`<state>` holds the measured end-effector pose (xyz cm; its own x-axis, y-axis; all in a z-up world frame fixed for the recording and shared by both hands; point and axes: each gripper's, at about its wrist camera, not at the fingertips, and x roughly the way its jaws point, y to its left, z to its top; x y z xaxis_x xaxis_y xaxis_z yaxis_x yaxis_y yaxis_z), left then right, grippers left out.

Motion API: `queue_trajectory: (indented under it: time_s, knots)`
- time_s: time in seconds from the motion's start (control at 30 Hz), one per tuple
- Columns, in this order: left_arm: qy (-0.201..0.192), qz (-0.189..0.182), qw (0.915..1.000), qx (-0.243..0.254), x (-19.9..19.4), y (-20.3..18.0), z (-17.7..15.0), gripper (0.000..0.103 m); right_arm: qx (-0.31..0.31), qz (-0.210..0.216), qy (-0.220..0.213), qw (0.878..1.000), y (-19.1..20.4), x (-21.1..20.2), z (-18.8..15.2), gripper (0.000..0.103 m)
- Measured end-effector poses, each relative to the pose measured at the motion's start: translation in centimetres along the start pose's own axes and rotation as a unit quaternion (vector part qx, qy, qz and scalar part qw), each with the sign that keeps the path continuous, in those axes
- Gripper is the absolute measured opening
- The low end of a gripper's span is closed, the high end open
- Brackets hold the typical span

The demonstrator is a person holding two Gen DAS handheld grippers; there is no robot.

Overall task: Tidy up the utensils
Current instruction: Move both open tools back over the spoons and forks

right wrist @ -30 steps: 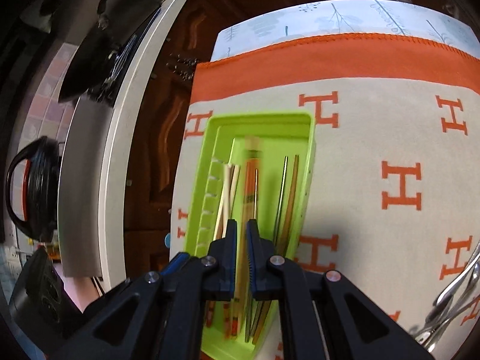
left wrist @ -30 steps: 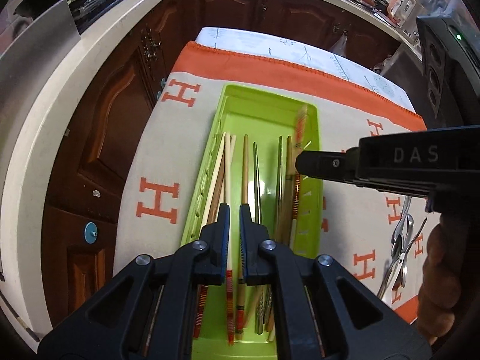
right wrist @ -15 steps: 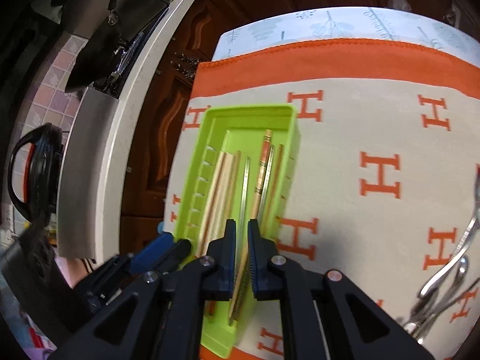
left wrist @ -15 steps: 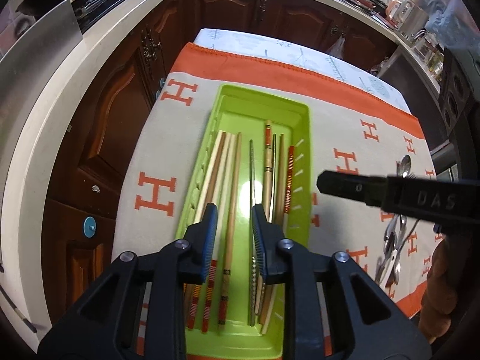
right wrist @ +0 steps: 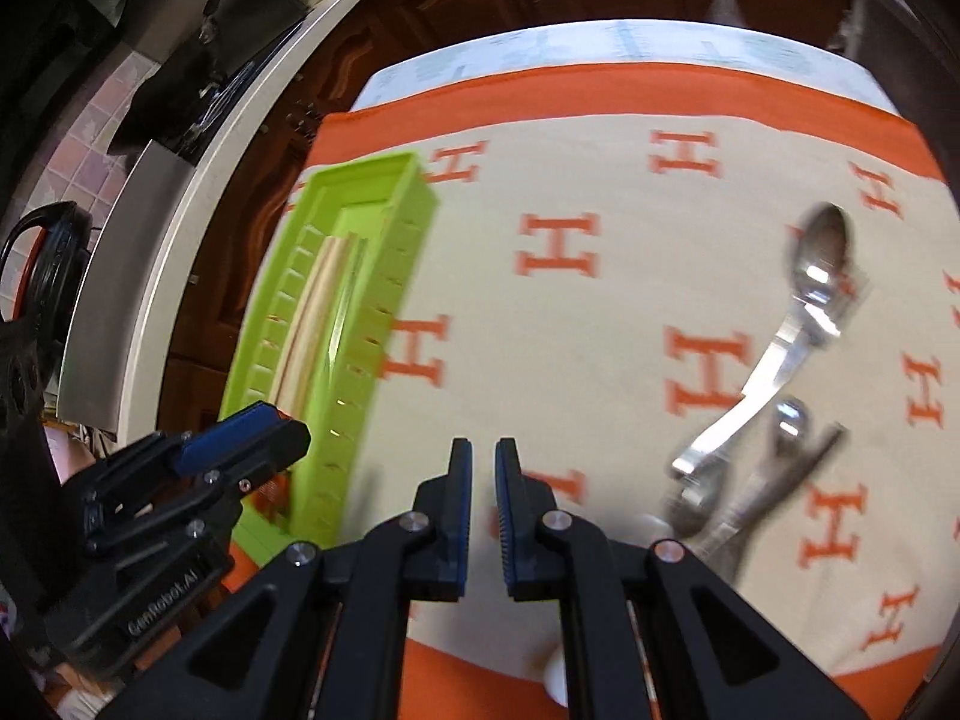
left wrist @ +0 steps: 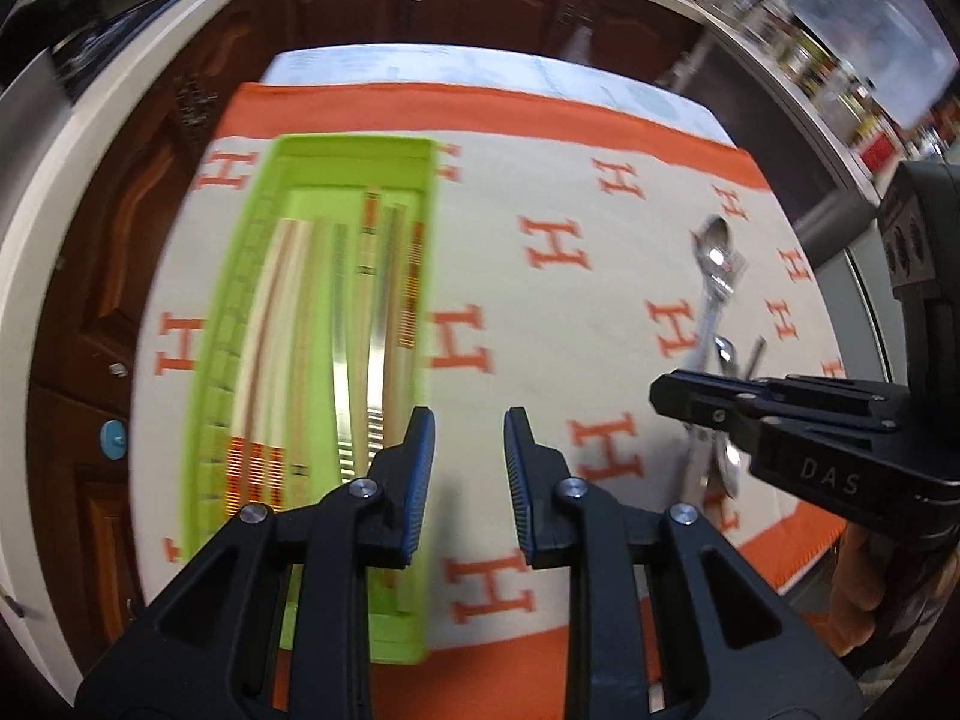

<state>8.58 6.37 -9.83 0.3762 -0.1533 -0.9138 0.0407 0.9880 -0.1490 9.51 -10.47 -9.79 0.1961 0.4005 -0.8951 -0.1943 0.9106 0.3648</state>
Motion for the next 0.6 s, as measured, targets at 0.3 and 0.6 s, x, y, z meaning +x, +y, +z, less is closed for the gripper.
queue_trajectory:
  time_s: [0.3,0.6]
  knots:
    - [0.026,-0.018,0.9970,0.070,2.1,-7.1,0.5,0.021,0.060,-0.014,-0.050,0.997,-7.3,-4.4,-3.3,0.008]
    - [0.063,-0.047,0.9906,0.112,5.1,-12.4,2.0,0.021,0.123,-0.010,-0.062,0.990,-12.9,-4.5,-4.5,0.008]
